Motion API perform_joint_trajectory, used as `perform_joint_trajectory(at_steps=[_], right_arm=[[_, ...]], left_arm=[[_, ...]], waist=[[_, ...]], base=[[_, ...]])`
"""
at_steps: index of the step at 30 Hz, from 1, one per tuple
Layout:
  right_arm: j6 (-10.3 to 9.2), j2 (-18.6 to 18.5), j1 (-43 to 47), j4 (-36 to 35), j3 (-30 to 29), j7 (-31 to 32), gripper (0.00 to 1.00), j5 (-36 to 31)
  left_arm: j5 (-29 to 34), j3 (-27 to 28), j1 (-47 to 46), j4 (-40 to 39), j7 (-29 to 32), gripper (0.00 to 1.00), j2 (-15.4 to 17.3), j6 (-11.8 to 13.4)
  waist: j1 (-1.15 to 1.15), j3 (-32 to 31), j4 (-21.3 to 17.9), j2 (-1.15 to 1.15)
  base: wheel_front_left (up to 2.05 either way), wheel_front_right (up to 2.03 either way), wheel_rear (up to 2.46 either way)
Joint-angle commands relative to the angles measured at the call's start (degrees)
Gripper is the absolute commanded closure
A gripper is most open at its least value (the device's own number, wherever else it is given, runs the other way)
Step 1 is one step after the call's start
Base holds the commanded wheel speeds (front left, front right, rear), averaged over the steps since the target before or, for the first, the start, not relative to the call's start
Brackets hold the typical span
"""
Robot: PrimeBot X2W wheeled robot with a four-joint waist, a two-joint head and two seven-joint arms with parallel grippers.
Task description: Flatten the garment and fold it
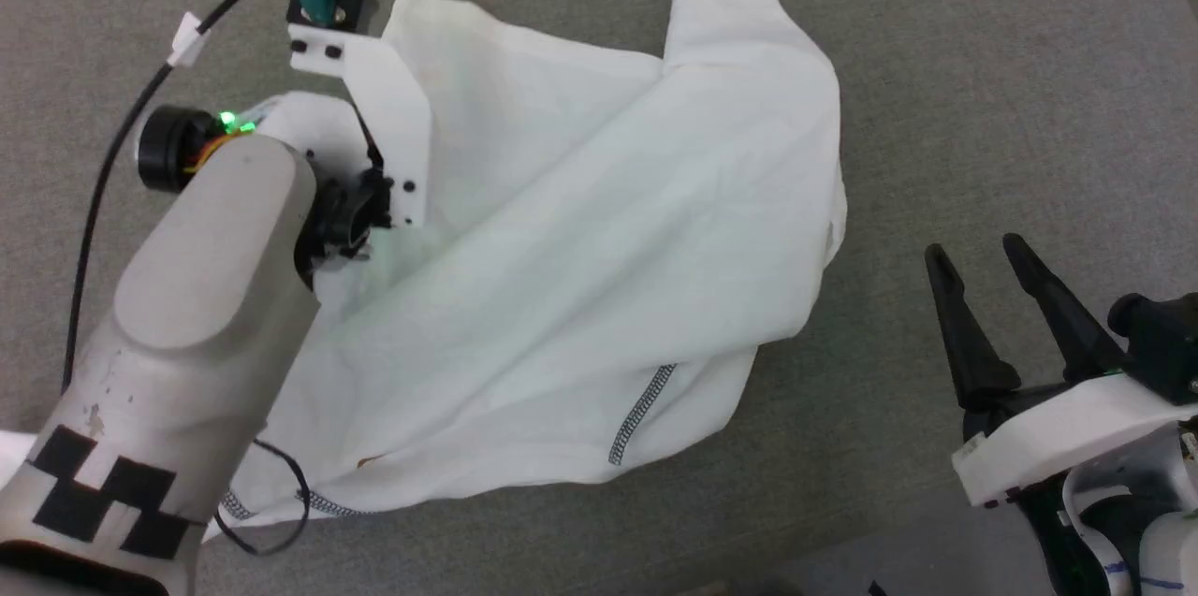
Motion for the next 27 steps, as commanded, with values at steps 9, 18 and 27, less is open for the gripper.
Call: perform_joint_trajectory(at_steps=[9, 18, 27], right_arm=[[-0.04, 0.15, -0.89, 0.55, 0.66, 0.69, 0.00, 0.84], [-0.04, 0.15, -0.44, 1.33, 0.36, 0.18, 0.00, 1.33], [-0.04, 0.15, -1.31, 0.92, 0.44, 1.61, 0.00, 0.46]], left_arm=[[7.00, 2.11, -12.75, 5.35, -10.15, 1.00, 8.78, -2.65], [6.22, 6.99, -8.08, 10.81, -17.39, 1.00, 12.34, 4.01], [1.82, 11.15, 1.76, 8.05, -30.45, 0.00, 6.81, 7.92]], waist=[[0.00, 0.37, 0.46, 0.00], [0.00, 0.75, 0.45, 0.00], [0.00, -2.76, 4.05, 0.00]], base=[[0.00, 0.00, 0.00], [0.00, 0.00, 0.00], [0.00, 0.00, 0.00]])
